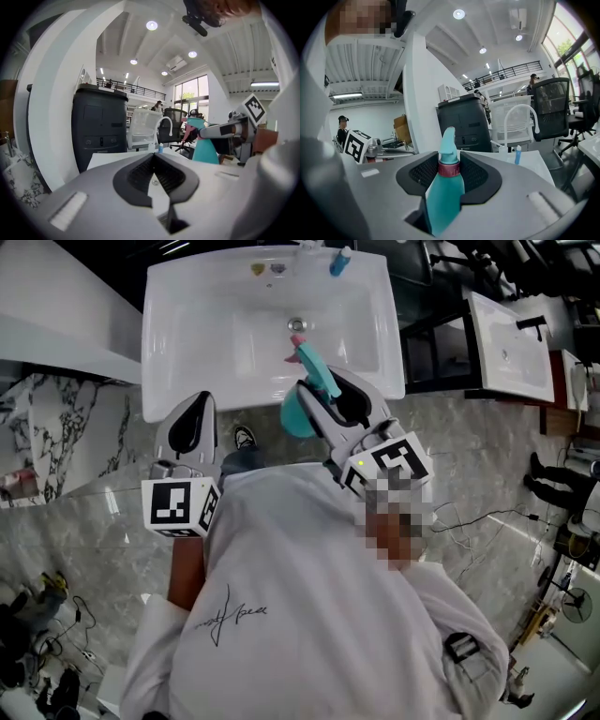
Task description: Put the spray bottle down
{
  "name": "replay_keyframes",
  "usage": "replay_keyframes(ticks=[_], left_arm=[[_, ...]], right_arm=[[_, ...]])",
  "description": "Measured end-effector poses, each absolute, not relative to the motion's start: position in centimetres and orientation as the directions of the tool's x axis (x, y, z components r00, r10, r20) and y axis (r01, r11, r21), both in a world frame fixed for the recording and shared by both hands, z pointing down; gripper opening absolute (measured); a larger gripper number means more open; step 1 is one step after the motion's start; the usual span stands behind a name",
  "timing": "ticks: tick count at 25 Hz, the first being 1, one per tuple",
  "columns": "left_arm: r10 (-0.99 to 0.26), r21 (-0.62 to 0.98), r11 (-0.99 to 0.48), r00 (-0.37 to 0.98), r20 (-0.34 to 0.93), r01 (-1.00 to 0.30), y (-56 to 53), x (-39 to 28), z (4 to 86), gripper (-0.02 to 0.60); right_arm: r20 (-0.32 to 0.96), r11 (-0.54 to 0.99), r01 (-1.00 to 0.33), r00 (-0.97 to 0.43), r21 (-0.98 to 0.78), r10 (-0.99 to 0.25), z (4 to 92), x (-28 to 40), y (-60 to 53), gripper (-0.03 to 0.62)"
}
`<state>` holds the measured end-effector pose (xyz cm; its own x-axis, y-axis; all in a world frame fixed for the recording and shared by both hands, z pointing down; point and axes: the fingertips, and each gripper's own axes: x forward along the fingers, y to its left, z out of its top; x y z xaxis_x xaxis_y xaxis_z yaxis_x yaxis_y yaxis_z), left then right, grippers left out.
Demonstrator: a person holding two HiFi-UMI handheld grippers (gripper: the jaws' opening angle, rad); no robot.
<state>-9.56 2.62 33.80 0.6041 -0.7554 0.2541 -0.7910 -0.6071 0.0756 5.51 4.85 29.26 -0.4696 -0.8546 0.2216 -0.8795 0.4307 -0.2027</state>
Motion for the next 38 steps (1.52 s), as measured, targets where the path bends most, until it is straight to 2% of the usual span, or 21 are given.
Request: replay_keyframes(ticks=[15, 27, 38], left_arm=[[-0.702, 0.116, -0.673, 0.68, 0.211, -0.731, -3.0, -13.9, 33.7, 0.054], [-0.683, 0.161, -0.686, 0.704, 0.195, -0.71, -2.5, -14.1, 33.8, 0.054], [-0.725, 0.18, -0.634, 0.659, 0.201, -0.752, -3.5, -14.9, 33.8, 0.054]], right_arm=[[0.273, 0.387, -0.913, -0.407, -0.126, -0.872, 29.5, 1.0, 0.9, 0.135], [0.283, 0.352, -0.929, -0.37, -0.113, -0.885, 29.1, 1.6, 0.7, 0.135], [0.254, 0.412, -0.904, -0.428, -0.114, -0.867, 28.9, 1.4, -1.5, 0.135]])
